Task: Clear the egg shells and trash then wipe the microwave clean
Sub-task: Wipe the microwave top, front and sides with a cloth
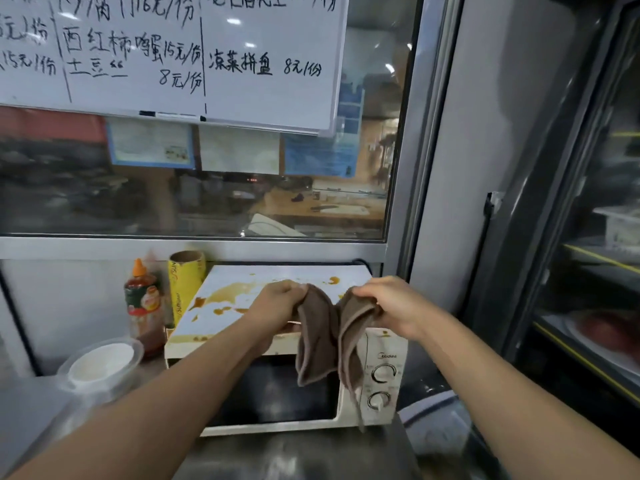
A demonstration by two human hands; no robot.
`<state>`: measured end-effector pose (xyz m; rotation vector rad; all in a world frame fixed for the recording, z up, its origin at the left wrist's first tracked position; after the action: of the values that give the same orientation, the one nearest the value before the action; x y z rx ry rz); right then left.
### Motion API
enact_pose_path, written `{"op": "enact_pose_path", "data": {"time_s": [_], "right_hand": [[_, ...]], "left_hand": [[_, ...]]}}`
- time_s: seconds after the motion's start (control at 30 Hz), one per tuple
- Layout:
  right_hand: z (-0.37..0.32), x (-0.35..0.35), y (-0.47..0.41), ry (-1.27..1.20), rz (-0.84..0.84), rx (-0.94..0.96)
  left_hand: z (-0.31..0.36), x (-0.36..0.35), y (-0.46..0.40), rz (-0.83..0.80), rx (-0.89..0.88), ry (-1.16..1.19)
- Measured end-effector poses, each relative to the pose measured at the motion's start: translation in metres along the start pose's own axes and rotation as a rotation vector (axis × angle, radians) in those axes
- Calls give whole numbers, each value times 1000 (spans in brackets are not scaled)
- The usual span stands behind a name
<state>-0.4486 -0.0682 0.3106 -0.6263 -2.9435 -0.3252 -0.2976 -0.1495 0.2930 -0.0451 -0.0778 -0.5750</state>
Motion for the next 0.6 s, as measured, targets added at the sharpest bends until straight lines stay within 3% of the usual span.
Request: {"op": "enact_pose_path", "data": {"time_s": [0.17, 0.3, 0.37, 0.43, 0.5, 0.6], "right_hand": [[-6, -5, -9, -226, -159, 26], [-4, 6, -9, 61, -250, 147], [1, 16, -12, 108, -227, 183], [7, 34, -16, 106, -83, 209], [20, 55, -23, 127, 30, 153], [47, 67, -32, -71, -138, -38]], "left_hand": [[9, -25, -8, -100, -81, -8], [8, -31, -13, -10, -157, -191], [9, -37, -15, 66, -176, -234], [9, -45, -20, 86, -163, -182], [9, -54, -25, 65, -123, -96], [12, -76, -33, -41, -71, 72]]}}
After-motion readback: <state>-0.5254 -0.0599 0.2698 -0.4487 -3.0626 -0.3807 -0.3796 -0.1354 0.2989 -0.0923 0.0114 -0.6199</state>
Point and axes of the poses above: each hand's wrist, its own y-axis away from the middle knuckle, its own x-axis out of the back of the hand, z = x × y, the point moved 5 cm from there along -y, towards the middle knuckle, and after that the axes turned 3 degrees about -x, right-handed, at the moved point
